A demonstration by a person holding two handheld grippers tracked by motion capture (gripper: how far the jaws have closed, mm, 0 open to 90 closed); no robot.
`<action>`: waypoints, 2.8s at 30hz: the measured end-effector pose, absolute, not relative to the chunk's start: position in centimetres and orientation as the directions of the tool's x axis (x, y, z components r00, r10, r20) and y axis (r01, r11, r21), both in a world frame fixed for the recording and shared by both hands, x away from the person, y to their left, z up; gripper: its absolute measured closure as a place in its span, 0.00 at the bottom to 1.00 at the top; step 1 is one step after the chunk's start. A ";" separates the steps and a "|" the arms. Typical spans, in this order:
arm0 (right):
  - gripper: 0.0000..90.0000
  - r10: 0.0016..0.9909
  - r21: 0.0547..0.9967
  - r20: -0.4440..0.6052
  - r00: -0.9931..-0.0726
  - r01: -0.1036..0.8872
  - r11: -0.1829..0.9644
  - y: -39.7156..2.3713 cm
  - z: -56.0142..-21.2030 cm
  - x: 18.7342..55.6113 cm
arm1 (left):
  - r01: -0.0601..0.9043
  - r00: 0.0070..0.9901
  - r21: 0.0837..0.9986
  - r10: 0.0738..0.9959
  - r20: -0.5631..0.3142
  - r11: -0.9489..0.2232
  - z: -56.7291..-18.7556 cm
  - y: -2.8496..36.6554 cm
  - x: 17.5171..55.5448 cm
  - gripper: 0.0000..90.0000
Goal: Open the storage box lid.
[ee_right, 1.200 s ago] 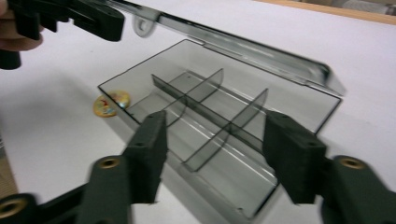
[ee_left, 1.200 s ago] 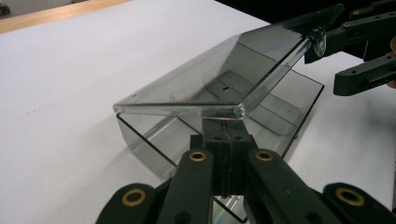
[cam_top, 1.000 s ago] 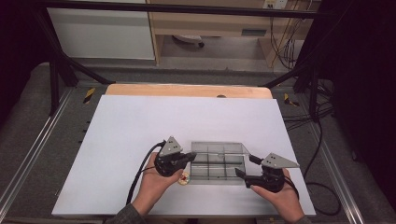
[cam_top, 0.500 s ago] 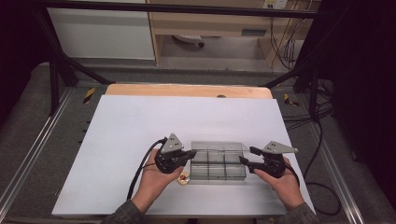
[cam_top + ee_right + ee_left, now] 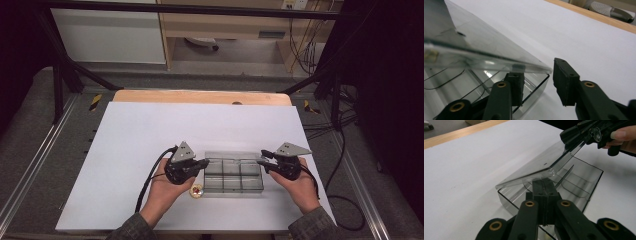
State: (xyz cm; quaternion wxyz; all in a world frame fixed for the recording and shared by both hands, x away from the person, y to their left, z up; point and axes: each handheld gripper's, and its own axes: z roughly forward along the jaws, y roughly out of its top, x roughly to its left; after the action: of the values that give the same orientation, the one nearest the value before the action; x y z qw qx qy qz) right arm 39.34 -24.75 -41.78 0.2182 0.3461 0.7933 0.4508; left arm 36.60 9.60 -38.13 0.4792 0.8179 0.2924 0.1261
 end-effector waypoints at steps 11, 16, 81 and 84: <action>0.75 0.736 0.868 -0.023 -0.676 0.352 0.350 -24.7 -41.7 39.3 | 0.383 0.784 0.827 0.618 -0.057 -0.411 -40.2 10.4 37.1 1.00; 0.75 0.735 0.869 -0.027 -0.678 0.347 0.352 -24.8 -41.6 39.3 | 0.377 0.771 0.803 0.637 0.005 -0.462 -41.0 10.7 38.2 1.00; 0.78 0.774 0.900 -0.013 -0.634 0.329 0.285 -24.0 -41.6 41.8 | 0.343 0.729 0.895 0.682 -0.062 -0.285 -41.5 8.6 43.1 0.83; 0.76 0.775 0.902 -0.018 -0.631 0.324 0.285 -23.9 -41.7 41.8 | 0.345 0.725 0.896 0.686 -0.064 -0.281 -41.6 8.6 43.1 0.83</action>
State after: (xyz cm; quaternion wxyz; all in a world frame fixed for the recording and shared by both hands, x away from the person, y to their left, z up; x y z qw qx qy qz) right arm 41.84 -23.92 -41.71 0.2358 0.3589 0.7659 0.4785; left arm 43.09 8.62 -41.58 0.5009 0.7820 0.3294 0.1703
